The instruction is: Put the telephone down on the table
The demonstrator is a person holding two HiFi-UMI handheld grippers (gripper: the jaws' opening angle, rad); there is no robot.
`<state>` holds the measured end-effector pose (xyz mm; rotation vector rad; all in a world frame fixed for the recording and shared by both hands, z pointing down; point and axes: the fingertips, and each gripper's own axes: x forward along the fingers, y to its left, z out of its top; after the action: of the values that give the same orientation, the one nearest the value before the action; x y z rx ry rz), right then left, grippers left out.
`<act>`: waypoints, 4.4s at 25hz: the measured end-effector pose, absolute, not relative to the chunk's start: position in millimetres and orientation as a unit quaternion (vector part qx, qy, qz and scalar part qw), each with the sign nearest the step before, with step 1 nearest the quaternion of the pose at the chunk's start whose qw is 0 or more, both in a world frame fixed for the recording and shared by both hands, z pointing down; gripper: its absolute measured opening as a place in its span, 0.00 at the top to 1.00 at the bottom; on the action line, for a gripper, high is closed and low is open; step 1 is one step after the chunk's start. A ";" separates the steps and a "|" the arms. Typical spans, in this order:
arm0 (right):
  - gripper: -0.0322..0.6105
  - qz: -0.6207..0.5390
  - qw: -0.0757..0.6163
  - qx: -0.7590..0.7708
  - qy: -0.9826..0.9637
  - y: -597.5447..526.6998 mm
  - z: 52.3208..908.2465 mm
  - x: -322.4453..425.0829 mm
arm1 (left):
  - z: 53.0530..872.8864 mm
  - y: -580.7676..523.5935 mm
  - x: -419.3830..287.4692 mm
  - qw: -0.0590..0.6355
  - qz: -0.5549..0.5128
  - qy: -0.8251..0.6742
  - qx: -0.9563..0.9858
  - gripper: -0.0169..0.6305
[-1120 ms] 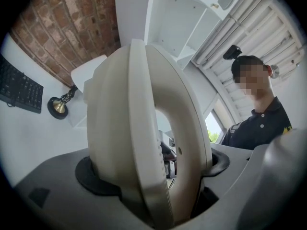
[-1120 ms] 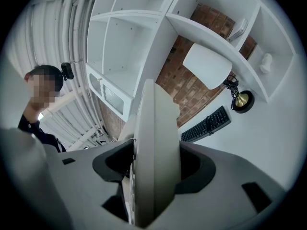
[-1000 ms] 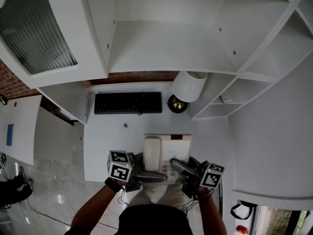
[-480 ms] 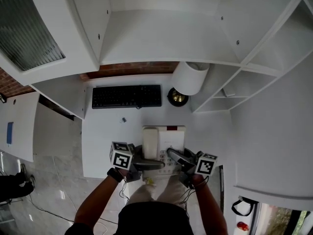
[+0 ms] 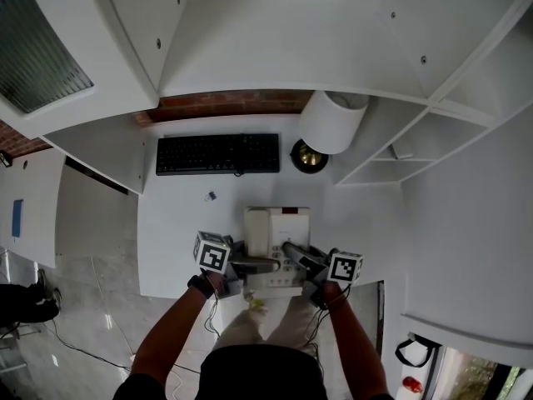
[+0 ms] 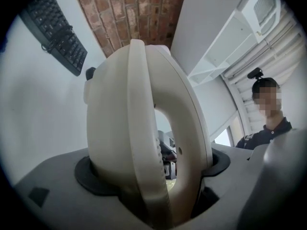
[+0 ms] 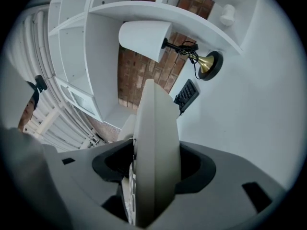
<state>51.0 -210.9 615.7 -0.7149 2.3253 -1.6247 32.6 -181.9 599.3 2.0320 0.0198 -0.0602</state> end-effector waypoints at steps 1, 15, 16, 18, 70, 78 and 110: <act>0.57 -0.557 0.107 -0.242 0.787 -212.4 621.0 50.8 | 604.5 -182.8 33.5 0.534 -0.025 0.010 0.845 0.23; 0.56 -0.586 0.069 -0.251 0.767 -226.3 681.7 59.8 | 651.7 -201.5 40.3 0.563 -0.045 0.005 0.825 0.23; 0.55 -0.589 0.070 -0.252 0.765 -227.5 684.4 60.3 | 655.0 -202.1 41.3 0.570 -0.043 0.004 0.820 0.23; 0.54 -0.594 0.061 -0.261 0.759 -229.7 691.1 61.6 | 662.8 -202.7 41.6 0.594 -0.045 0.002 0.803 0.23; 0.47 -0.482 -0.078 -0.381 0.785 -246.9 731.8 87.9 | 719.0 -218.3 48.4 0.512 0.123 -0.132 0.840 0.18; 0.48 -0.510 -0.077 -0.363 0.776 -245.6 738.9 86.0 | 724.6 -221.2 39.3 0.497 0.129 -0.145 0.846 0.18; 0.49 -0.490 -0.067 -0.414 0.764 -238.2 736.4 88.1 | 725.5 -228.9 26.1 0.486 0.122 -0.210 0.840 0.22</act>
<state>88.1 -238.2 736.4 -1.3584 2.5084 -1.6097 26.1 -228.9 725.5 2.0425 -0.5101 0.2957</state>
